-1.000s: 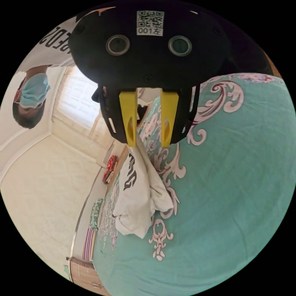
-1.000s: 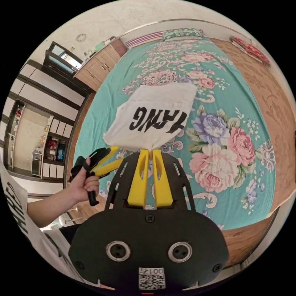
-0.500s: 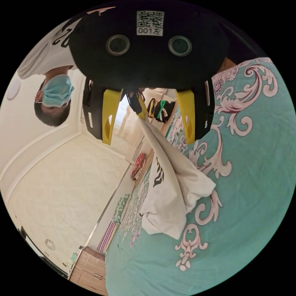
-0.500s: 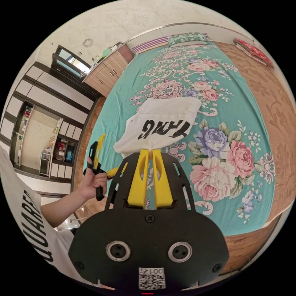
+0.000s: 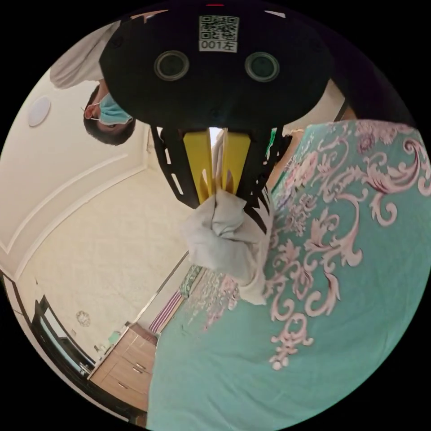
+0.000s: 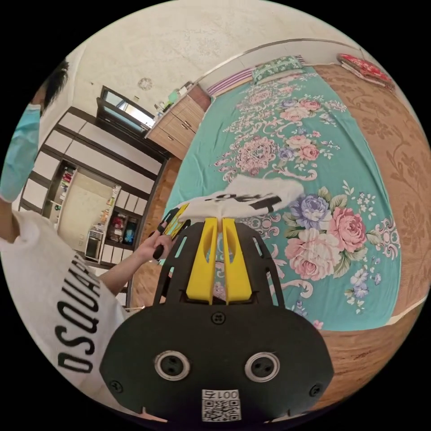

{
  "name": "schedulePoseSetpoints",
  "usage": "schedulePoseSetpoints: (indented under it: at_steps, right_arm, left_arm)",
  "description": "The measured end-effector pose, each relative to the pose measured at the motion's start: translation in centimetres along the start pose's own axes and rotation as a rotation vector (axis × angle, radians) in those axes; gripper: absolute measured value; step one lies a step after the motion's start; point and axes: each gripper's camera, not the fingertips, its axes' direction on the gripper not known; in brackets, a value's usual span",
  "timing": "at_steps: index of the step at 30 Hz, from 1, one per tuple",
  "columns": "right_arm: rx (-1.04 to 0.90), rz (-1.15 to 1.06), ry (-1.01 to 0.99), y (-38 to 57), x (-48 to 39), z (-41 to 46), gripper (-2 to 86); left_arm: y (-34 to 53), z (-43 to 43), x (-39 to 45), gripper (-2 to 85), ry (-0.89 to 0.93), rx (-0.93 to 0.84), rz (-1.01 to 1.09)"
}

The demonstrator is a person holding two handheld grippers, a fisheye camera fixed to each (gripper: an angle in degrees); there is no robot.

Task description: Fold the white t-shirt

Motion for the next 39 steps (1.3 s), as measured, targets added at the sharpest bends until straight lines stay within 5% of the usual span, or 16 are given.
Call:
schedulePoseSetpoints:
  at_steps: [10, 17, 22, 31, 39]
  right_arm:
    - [0.272, 0.170, -0.161, 9.6, 6.1, -26.2, 1.2]
    - [0.483, 0.304, -0.136, 22.2, 19.5, -42.0, 1.2]
    - [0.695, 0.257, -0.038, 28.0, 30.6, -54.3, 1.3]
    - [0.804, 0.105, 0.592, 19.2, 46.8, -80.7, 1.2]
    - [0.729, 0.087, 0.605, 12.7, 59.4, -82.7, 1.3]
  left_arm:
    - [19.6, 22.4, 20.9, -1.1, -0.318, -0.609, 0.241]
    - [35.4, 44.8, 19.3, -1.1, -0.363, -0.914, 0.337]
    - [50.4, 68.6, 13.6, -1.0, -0.361, -1.211, 0.335]
    - [78.1, 112.7, 16.6, -1.1, -0.283, -1.440, 0.696]
    - [84.1, 131.7, 16.4, -1.1, -0.327, -1.478, 0.834]
